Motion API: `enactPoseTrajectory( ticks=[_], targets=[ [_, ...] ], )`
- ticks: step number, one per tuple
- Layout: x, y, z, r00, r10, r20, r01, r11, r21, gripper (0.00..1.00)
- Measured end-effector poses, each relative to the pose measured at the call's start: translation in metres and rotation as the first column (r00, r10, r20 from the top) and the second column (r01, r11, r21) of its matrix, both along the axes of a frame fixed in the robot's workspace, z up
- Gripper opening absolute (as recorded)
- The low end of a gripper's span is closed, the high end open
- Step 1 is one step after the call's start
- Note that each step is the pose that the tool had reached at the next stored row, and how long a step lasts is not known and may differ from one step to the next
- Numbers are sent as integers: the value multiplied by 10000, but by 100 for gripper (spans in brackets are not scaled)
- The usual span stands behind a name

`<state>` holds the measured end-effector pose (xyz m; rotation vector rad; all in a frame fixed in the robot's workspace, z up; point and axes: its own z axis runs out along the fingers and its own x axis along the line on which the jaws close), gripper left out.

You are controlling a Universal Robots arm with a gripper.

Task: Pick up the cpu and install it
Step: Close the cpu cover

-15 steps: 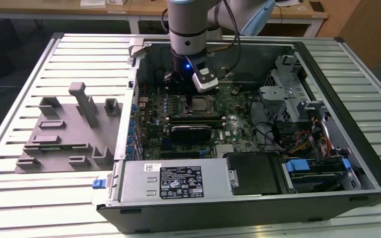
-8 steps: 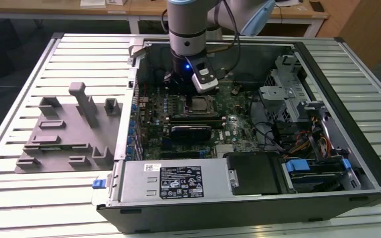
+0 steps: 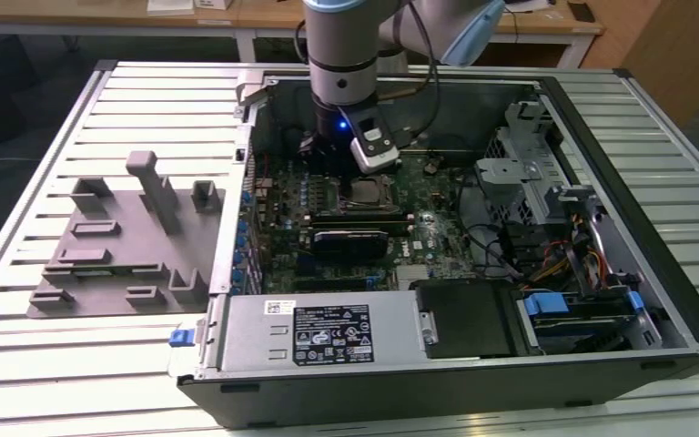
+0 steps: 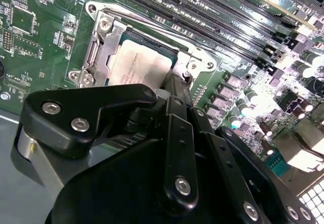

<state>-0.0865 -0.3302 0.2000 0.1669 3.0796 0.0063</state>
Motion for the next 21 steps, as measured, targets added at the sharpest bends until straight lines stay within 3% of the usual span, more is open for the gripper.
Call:
enactPoseTrajectory(
  ticks=[13,21],
  targets=[
    [-4,0,-14,10000,1,1,-1,10000,1,11],
    [-5,0,52,10000,1,5,-1,10000,0,11]
  ],
)
